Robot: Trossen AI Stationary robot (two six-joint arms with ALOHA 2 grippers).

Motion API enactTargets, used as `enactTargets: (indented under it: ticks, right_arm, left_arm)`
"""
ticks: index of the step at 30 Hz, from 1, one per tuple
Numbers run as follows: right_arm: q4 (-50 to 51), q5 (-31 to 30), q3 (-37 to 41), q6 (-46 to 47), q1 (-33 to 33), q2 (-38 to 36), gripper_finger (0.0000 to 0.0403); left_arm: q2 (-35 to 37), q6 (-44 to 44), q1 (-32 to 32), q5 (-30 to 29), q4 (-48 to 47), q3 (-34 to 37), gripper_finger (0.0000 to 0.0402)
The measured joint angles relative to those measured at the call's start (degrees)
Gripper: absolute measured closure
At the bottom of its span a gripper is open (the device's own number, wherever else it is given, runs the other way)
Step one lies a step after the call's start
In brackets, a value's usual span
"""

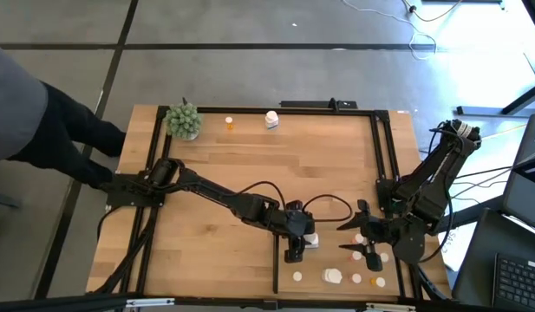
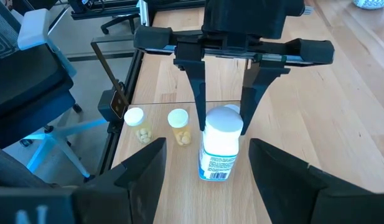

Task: Pick and place medicine bottles onto shelf by color
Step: Put the bottom supplement bottle on the shelf aligned with the other supplement bottle

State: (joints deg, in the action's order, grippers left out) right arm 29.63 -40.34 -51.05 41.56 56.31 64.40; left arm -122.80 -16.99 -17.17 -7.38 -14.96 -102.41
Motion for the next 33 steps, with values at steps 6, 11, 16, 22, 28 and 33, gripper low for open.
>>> enactTargets:
  ticks: [6,11,16,22,28,33]
  right_arm:
    - [0.0,0.0,0.0,0.0,0.0,0.0,0.0173]
    - [0.0,0.0,0.0,0.0,0.0,0.0,0.0173]
    - [0.0,-0.02,-0.02,0.0,0.0,0.0,0.0173]
    - [-0.01,-0.02,-0.02,0.0,0.0,0.0,0.0173]
    - [0.0,-0.02,-0.02,0.0,0.0,0.0,0.0173]
    - [0.0,0.0,-0.02,0.0,0.0,0.0,0.0173]
  left_arm:
    - [0.0,0.0,0.0,-0.01,0.0,0.0,0.0227]
    - [0.0,-0.33,0.0,-0.02,0.0,0.0,0.0227]
    - [0.0,-0.43,0.0,-0.02,0.0,0.0,0.0226]
    - [0.0,-0.42,0.0,-0.02,-0.02,0.0,0.0226]
    - [0.0,0.02,0.0,-0.04,-0.04,0.0,0.0223]
    - [0.0,0.1,0.0,-0.63,-0.31,0.0,0.0184]
